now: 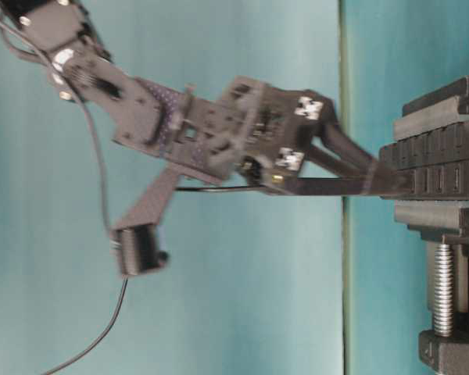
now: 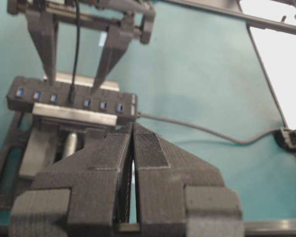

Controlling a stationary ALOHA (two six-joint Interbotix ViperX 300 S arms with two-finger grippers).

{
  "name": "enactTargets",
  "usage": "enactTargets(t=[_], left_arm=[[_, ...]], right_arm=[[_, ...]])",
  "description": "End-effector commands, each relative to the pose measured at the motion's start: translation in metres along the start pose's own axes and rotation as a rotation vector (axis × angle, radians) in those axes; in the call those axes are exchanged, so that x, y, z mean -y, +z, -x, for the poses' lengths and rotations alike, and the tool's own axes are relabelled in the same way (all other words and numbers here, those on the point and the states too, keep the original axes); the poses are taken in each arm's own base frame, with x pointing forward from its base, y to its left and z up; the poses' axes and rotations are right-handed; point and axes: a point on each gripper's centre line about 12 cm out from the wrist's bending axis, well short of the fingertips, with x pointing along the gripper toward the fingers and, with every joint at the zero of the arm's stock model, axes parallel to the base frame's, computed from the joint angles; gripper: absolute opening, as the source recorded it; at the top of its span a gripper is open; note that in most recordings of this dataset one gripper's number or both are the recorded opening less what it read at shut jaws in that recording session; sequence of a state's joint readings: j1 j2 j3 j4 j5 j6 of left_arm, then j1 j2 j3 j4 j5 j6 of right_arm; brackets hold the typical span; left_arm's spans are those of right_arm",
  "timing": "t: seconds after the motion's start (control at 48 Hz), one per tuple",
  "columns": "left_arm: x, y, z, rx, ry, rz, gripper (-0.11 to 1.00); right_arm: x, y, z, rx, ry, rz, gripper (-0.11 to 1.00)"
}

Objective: Insert the USB into the center port of the fixed hub
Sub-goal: 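Push the USB plug down into the center port with the right gripper, then open the right gripper and lift it away from the plug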

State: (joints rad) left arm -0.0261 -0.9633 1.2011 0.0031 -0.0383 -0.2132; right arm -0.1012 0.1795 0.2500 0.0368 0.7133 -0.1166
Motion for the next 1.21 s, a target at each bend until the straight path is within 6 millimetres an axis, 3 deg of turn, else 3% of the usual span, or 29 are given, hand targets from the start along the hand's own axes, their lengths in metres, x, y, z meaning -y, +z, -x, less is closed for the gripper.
enactTargets(t=[0.0,0.876,1.189], left_arm=[[0.002,0.005,-0.001,0.013,-0.006,-0.001,0.0],[0.002,0.005,-0.001,0.011,-0.006,-0.001,0.0],[0.002,0.005,-0.001,0.011,-0.006,-0.001,0.0]], right_arm=[[0.002,0.009,0.026,0.07,-0.009,-0.012,0.74],[0.0,-0.021,0.074,0.174,-0.017,-0.058,0.74],[-0.001,-0.03,0.08,0.208,-0.019,-0.062,0.74]])
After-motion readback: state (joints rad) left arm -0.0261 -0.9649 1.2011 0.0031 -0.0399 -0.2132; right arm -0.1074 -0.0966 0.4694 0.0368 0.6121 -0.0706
